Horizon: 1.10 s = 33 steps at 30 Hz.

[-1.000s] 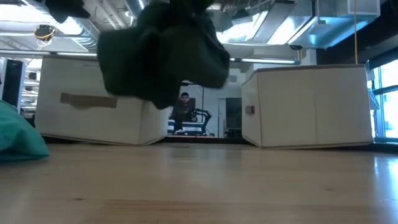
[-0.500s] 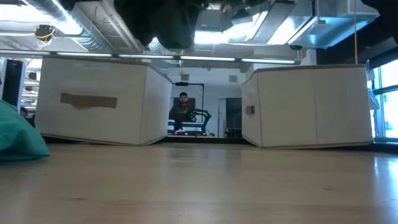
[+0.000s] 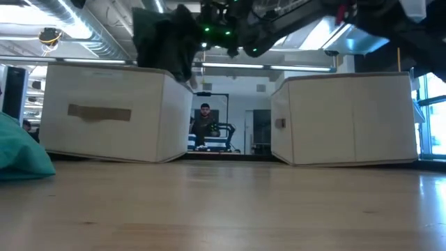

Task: Sort clothes
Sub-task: Put the green polo shirt into the left laundry bin

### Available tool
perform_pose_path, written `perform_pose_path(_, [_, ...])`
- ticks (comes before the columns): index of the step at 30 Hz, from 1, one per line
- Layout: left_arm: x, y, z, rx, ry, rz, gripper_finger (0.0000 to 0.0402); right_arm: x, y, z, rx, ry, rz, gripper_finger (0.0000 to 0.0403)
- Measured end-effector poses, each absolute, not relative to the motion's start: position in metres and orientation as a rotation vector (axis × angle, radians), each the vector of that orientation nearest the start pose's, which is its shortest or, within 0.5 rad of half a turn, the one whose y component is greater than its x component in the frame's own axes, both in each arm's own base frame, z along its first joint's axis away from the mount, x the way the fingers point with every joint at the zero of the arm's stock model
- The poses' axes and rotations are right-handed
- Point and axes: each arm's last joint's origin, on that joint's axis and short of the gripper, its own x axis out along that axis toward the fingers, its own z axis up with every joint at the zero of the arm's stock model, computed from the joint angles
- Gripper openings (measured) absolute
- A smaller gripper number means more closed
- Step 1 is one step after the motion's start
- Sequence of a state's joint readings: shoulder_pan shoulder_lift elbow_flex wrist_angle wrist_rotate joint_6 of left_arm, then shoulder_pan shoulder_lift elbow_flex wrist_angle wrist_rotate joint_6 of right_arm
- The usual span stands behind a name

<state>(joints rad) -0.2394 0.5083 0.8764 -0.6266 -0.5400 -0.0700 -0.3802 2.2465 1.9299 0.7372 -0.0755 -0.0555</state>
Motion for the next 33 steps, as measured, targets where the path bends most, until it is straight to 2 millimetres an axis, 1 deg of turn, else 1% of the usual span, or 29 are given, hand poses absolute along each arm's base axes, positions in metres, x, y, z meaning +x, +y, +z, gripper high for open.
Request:
perform_pose_path(3, [0.087, -0.006, 0.352, 0.032, 0.236, 0.310, 0.0162, 0.506, -0.194, 0.320, -0.145, -0.382, -0.281, 0.0073])
perform_pose_path(6, [0.086, -0.006, 0.351, 0.033, 0.248, 0.311, 0.0162, 0.522, -0.196, 0.299, -0.125, -0.292, -0.279, 0.0085])
perform_pose_path(8, [0.086, -0.006, 0.350, 0.031, 0.251, 0.312, 0.0162, 0.528, -0.198, 0.289, -0.107, -0.230, -0.304, 0.0094])
perform_pose_path(10, [0.086, -0.006, 0.350, 0.030, 0.252, 0.311, 0.0162, 0.529, -0.199, 0.287, -0.098, -0.190, -0.314, 0.0105])
perform_pose_path(12, [0.086, -0.006, 0.350, 0.032, 0.253, 0.311, 0.0162, 0.529, -0.200, 0.289, -0.093, -0.165, -0.307, 0.0123])
perform_pose_path(16, [0.086, -0.006, 0.349, 0.035, 0.261, 0.312, 0.0162, 0.531, -0.195, 0.291, -0.085, -0.106, -0.251, 0.0174])
perform_pose_path(18, [0.086, -0.006, 0.348, 0.040, 0.272, 0.312, 0.0162, 0.534, -0.189, 0.295, -0.093, -0.064, -0.248, 0.0203])
perform_pose_path(20, [0.086, -0.006, 0.348, 0.031, 0.276, 0.314, 0.0162, 0.533, -0.186, 0.302, -0.108, 0.022, -0.267, 0.0227])
perform_pose_path(23, [0.085, -0.005, 0.345, 0.018, 0.302, 0.319, 0.0162, 0.528, -0.184, 0.316, -0.111, 0.149, -0.307, 0.0253])
perform_pose_path(26, [0.083, -0.005, 0.342, 0.009, 0.332, 0.324, 0.0162, 0.516, -0.178, 0.334, -0.119, 0.146, -0.315, 0.0266])
perform_pose_path(30, [0.083, -0.005, 0.340, 0.003, 0.345, 0.327, 0.0162, 0.503, -0.170, 0.362, -0.127, 0.118, -0.326, 0.0270])
perform_pose_path(33, [0.083, -0.005, 0.340, 0.002, 0.346, 0.328, 0.0162, 0.501, -0.169, 0.369, -0.131, 0.084, -0.331, 0.0270])
